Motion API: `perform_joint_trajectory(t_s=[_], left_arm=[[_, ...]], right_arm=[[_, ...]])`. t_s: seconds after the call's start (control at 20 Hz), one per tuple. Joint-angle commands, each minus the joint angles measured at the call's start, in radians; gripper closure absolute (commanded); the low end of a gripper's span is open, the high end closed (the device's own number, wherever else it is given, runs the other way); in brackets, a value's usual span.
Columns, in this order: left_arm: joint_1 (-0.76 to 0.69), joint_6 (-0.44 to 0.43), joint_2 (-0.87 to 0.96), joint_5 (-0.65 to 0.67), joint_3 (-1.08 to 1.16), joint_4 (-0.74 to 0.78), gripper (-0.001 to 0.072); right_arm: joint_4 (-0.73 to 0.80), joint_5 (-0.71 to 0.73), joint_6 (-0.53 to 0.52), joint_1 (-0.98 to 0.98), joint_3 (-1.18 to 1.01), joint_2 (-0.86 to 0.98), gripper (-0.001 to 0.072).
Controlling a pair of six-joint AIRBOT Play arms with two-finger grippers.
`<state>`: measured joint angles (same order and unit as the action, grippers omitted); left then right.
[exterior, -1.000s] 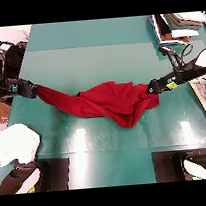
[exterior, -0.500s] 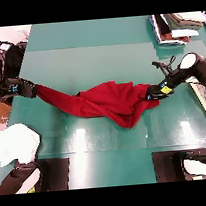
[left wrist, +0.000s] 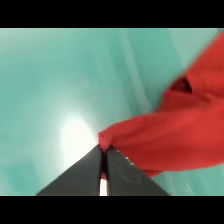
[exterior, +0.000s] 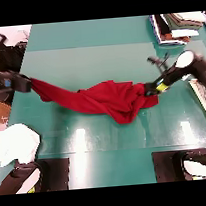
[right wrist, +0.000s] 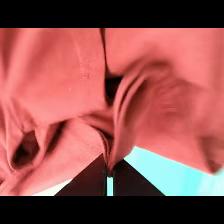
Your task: Fold the shirts.
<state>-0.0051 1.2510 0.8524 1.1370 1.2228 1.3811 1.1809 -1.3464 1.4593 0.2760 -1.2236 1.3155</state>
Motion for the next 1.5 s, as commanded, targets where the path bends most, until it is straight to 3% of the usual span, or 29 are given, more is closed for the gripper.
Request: perform_joint_trajectory(t_s=[0.0, 0.25, 0.5, 0.75, 0.9, 1.1, 1.3, 1.45], left_arm=[[0.0, 0.029, -0.004, 0.003, 0.274, 0.052, 0.0678], [0.0, 0.033, -0.004, 0.01, 0.682, 0.051, 0.0677], [0.0, 0.034, -0.004, 0.01, 0.835, 0.038, 0.0677], [0.0, 0.023, -0.004, -0.142, 0.948, -0.19, 0.0678], [0.0, 0.006, 0.01, -0.131, 0.931, -0.196, 0.0679], [0.0, 0.006, 0.138, -0.026, 0.719, -0.182, 0.0678], [0.0, 0.006, 0.414, 0.088, 0.616, -0.222, 0.0678], [0.0, 0.005, 0.639, 0.02, 0.607, -0.223, 0.0678]], right_arm=[[-0.002, 0.03, 0.0, -0.081, -0.18, -0.182, 0.0697], [-0.002, 0.139, 0.015, -0.231, -0.489, -0.373, 0.0697], [-0.002, 0.158, 0.016, -0.363, -0.634, -0.479, 0.0697], [-0.004, 0.092, 0.037, -0.481, -0.721, -0.523, 0.0697], [-0.012, -0.102, 0.094, -0.5, -0.741, -0.451, 0.0697], [-0.006, -0.312, 0.139, -0.387, -0.621, -0.272, 0.0697], [0.002, -0.248, 0.137, -0.255, -0.366, -0.081, 0.0697], [-0.002, -0.077, 0.127, -0.223, -0.246, 0.064, 0.0697]])
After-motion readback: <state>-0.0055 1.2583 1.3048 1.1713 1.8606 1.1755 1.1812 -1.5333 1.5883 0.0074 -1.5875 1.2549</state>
